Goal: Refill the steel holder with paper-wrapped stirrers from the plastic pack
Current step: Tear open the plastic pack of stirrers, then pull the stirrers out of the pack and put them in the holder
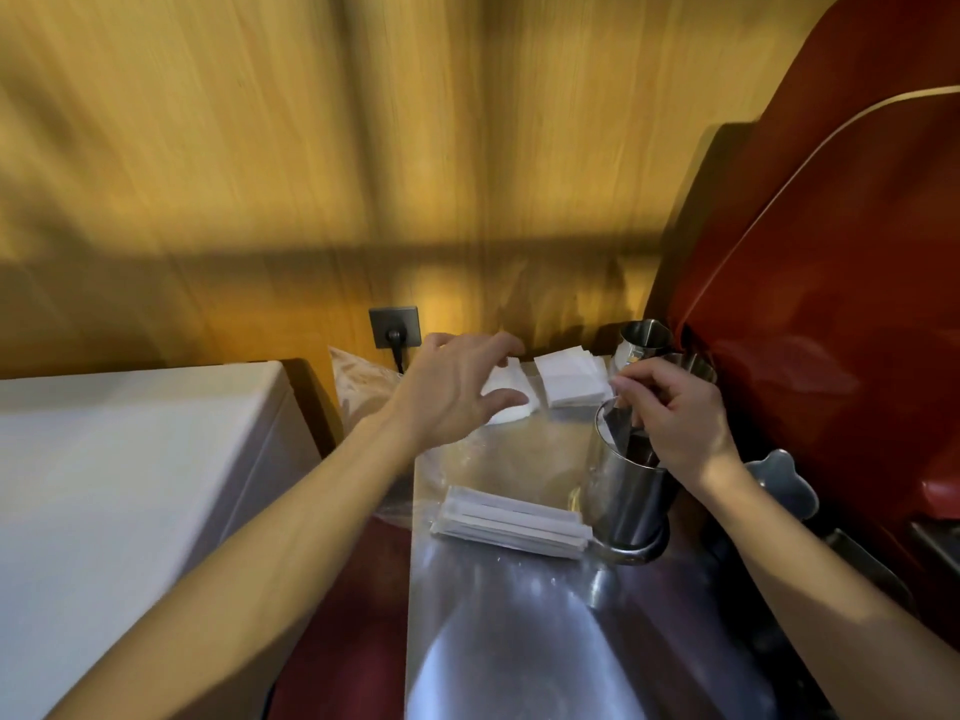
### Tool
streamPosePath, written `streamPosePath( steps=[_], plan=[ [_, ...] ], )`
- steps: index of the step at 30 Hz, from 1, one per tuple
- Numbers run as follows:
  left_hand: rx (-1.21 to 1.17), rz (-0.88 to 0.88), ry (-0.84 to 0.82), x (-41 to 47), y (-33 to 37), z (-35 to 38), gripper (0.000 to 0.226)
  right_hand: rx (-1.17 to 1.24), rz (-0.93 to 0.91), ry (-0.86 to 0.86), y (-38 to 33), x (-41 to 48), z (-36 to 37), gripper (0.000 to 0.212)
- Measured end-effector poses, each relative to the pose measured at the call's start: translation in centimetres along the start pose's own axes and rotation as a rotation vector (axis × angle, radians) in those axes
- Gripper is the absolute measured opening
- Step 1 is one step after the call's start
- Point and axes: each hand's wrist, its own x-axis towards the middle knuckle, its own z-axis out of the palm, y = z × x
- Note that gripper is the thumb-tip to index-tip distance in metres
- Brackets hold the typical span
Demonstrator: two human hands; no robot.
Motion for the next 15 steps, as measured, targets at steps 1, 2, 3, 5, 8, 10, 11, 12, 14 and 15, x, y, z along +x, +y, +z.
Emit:
streamPosePath(
  steps=[1, 2, 3, 5, 8, 10, 11, 12, 14, 15],
  plan=[
    [-0.018, 0.025, -0.007, 0.4, 0.5, 0.2, 0.035, 0.018, 0.007, -0.001, 0.0, -0.1, 0.0, 0.012],
    [-0.031, 0.045, -0.027, 0.7, 1.0, 0.3, 0.028, 0.039, 0.020, 0.004, 0.0, -0.3, 0.0, 0.013],
    [-0.037, 0.059, -0.059, 1.0, 1.4, 0.4, 0.020, 0.056, 0.038, 0.013, 0.0, -0.4, 0.0, 0.015],
    [-0.027, 0.070, -0.107, 1.5, 2.0, 0.6, 0.018, 0.084, 0.072, 0.040, 0.1, -0.9, -0.3, 0.019],
    [-0.004, 0.108, -0.107, 2.2, 2.4, 0.4, 0.019, 0.133, 0.073, 0.083, -0.3, -1.8, -1.1, 0.015],
    [-0.015, 0.138, -0.089, 2.9, 2.6, -0.4, 0.018, 0.188, 0.087, 0.114, -0.6, -2.6, -1.5, 0.007],
    [-0.023, 0.148, -0.080, 3.3, 2.7, -0.9, 0.018, 0.213, 0.114, 0.128, -0.6, -2.9, -1.7, 0.002],
    [-0.027, 0.156, -0.070, 3.8, 2.9, -1.6, 0.017, 0.232, 0.148, 0.146, -0.5, -3.3, -1.8, 0.002],
    [-0.022, 0.160, -0.056, 4.9, 3.2, -3.1, 0.016, 0.229, 0.200, 0.172, 0.0, -4.0, -1.9, 0.006],
    [-0.029, 0.160, -0.056, 5.5, 3.4, -3.9, 0.016, 0.216, 0.211, 0.173, 0.3, -4.4, -1.9, 0.011]
  ],
)
